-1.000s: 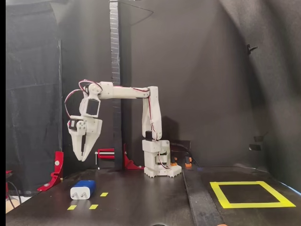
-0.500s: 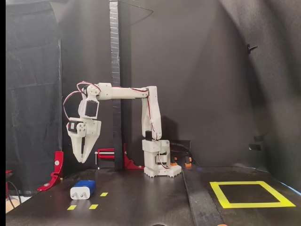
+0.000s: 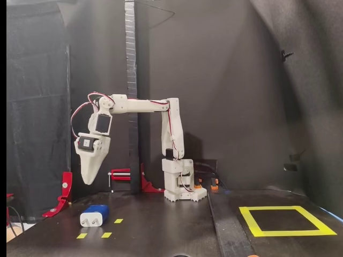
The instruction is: Grasp the block and place it in the designated area.
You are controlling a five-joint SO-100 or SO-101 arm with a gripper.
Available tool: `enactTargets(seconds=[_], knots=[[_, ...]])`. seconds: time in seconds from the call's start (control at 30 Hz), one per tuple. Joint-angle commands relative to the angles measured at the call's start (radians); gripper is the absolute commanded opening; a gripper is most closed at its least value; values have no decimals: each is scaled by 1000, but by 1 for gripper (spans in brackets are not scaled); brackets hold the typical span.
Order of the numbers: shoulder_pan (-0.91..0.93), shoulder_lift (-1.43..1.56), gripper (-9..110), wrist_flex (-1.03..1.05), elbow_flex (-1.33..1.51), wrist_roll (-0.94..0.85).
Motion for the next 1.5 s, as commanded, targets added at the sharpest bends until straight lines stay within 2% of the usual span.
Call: enactTargets(seconds=[0.0, 0.3, 0.4, 0.8, 1.07, 1.27, 1.37, 1.47], knots=[[-8, 5, 0, 5, -37, -178], [-8, 5, 0, 153, -35, -752], [2, 8, 0, 199, -35, -881], [11, 17, 0, 156, -37, -1058], [17, 9, 1, 110, -37, -1097], [28, -3, 12, 95, -37, -1095], [31, -12, 27, 84, -37, -1095], [31, -15, 27, 78, -37, -1095]])
